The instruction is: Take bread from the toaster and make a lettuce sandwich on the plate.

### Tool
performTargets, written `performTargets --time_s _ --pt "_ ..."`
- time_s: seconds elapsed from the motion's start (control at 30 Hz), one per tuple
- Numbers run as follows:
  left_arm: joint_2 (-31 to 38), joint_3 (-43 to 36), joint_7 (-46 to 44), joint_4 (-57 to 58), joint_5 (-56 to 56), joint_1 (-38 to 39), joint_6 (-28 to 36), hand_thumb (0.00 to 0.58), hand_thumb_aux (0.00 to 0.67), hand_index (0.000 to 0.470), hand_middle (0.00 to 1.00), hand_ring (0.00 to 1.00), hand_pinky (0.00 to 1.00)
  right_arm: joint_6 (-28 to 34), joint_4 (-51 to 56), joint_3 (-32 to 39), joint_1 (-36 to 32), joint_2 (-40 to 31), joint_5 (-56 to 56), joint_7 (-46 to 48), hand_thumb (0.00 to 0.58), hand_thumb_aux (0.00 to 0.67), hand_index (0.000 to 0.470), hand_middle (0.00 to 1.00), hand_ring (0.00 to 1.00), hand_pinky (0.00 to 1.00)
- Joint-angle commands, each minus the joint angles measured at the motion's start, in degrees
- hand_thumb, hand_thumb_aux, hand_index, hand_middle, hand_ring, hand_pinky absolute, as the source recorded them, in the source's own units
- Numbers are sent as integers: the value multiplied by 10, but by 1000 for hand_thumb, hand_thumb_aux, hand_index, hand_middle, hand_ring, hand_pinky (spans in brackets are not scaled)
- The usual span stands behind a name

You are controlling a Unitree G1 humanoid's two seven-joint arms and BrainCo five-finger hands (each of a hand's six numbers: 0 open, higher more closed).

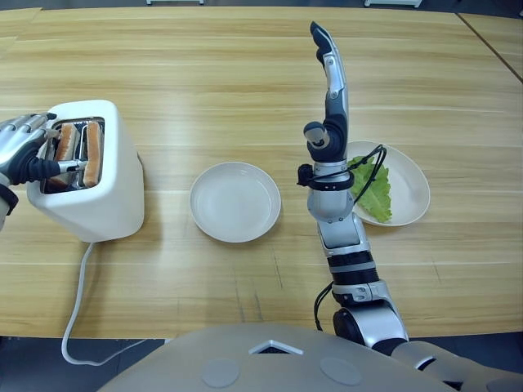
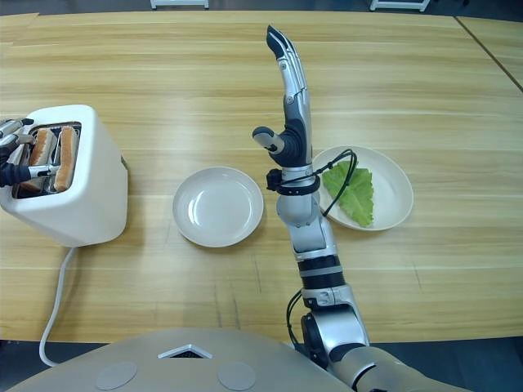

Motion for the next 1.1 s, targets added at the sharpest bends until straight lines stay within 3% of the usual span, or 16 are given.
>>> performTargets --time_s 0.03,0.3,0.37,0.43,0.57,0.67,0.83,0.97,1.0,1.1 --pt "11 12 41 -3 35 -24 -12 0 0 0 0 0 0 -2 5 2 -3 0 2 2 0 0 0 0 0 0" --pt "-8 23 67 3 18 -41 -41 49 29 20 0 0 0 -4 3 3 -2 -2 3 4 0 0 0 0 0 0" --pt "-16 28 70 7 6 -43 -43 104 63 44 0 0 0 -3 3 4 -2 -2 2 4 0 0 0 0 0 0" --pt "-24 29 65 23 -10 -45 -43 112 68 48 0 0 0 -3 3 4 -2 -1 1 4 0 0 0 0 0 0" --pt "-30 19 64 60 -20 -39 -48 183 116 81 0 0 0 -4 3 7 -4 -2 -3 3 0 0 0 0 0 0" --pt "-33 8 62 78 -19 -34 -53 183 116 81 0 0 0 -5 3 7 -4 -5 -5 3 0 0 0 0 0 0" --pt "-33 7 69 79 -23 -33 -54 281 189 133 0 0 0 -6 3 8 -4 -6 -5 4 0 0 0 0 0 0" --pt "-25 29 75 54 -12 -23 -38 187 118 83 0 0 0 -7 4 7 -4 -7 -5 3 0 0 0 0 0 0" --pt "-23 39 78 45 -11 -20 -33 116 71 50 0 0 0 -8 5 7 -4 -7 -5 3 0 0 0 0 0 0" --pt "-21 70 82 27 -14 -16 -25 14 8 6 0 0 0 -8 5 7 -4 -6 -7 1 0 0 0 0 0 0"
